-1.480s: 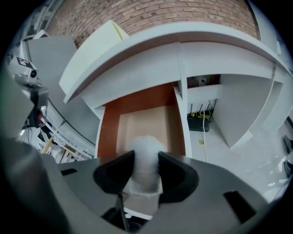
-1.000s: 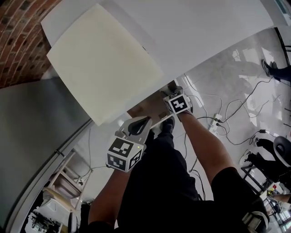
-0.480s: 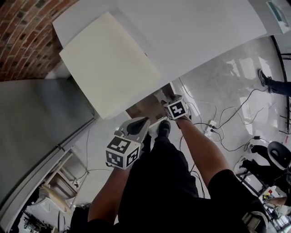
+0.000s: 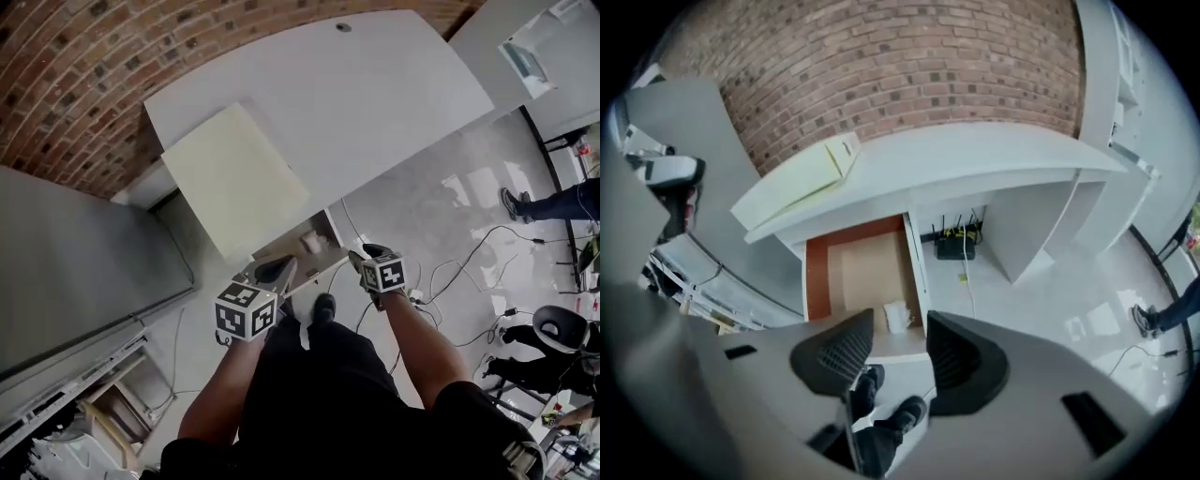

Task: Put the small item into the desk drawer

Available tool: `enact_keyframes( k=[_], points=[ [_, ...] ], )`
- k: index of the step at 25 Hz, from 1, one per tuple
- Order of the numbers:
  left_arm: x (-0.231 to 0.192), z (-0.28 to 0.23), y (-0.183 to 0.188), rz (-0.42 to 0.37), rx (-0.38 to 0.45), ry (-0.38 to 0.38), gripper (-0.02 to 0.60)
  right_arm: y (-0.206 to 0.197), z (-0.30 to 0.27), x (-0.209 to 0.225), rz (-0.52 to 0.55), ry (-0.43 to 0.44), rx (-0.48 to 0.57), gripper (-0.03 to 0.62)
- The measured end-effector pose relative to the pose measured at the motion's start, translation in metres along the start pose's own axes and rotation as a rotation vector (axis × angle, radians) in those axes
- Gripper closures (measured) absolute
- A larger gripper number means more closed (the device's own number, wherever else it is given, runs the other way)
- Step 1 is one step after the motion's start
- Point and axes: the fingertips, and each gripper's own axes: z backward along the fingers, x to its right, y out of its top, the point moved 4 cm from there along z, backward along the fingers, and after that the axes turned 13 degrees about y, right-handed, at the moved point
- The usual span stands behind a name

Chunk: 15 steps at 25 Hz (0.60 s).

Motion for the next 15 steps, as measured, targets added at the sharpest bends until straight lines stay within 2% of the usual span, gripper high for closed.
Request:
enact_keyframes(
  k=[7,11,15],
  points=[
    [0.009,0.031,0.027,-0.037,0.049,-0.027,0.569,0.006,0.061,-0.038,-0.048,0.02,0.176,0.421],
    [0.005,0.044,0.031,-0.056,0.049,-0.032,0.569,0.005,0.087,-0.053,-0.096,0.015,0.262,0.437],
    [-0.003,0.051,0.031,-0.07,0.044,-0.028,0.569,0.01,0.104,-0.07,-0.112,0.052,0.322,0.452]
  ],
)
